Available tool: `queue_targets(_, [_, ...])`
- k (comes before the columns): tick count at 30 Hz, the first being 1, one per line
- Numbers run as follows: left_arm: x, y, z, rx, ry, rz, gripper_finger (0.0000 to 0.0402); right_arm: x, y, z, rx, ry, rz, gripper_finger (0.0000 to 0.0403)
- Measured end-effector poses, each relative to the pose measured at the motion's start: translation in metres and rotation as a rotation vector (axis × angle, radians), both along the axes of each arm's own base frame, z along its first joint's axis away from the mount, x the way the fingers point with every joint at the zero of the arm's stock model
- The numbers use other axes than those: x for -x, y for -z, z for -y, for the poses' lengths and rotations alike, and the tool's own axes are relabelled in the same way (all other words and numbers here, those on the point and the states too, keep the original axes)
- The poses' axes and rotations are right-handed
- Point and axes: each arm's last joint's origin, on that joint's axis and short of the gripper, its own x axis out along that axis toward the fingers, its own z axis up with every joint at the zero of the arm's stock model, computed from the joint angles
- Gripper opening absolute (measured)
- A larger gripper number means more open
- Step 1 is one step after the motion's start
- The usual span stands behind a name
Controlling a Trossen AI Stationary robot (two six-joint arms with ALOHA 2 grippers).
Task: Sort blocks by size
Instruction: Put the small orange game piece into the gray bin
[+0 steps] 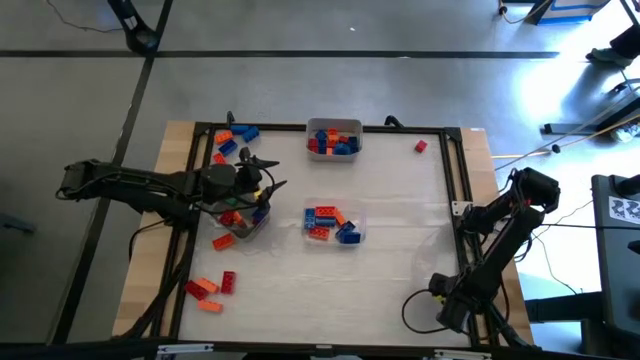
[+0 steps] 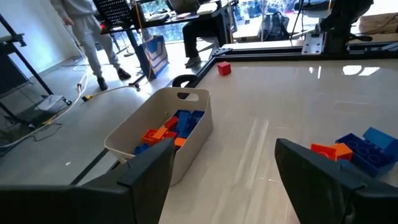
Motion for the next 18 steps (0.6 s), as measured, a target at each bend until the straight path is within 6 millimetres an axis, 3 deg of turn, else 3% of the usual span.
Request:
queue_targets(9, [0.000, 0.000, 0.000, 0.000, 0.000, 0.000, 0.0265, -0.004, 0.001, 0.003, 0.025, 0.026, 0.013, 0.0261])
queue_targets(18, [0.000, 0.000, 0.000, 0.001, 0.000, 0.002, 0.0265, -0.024, 0.002, 0.016, 0.031, 0.076, 0.024, 0.0261])
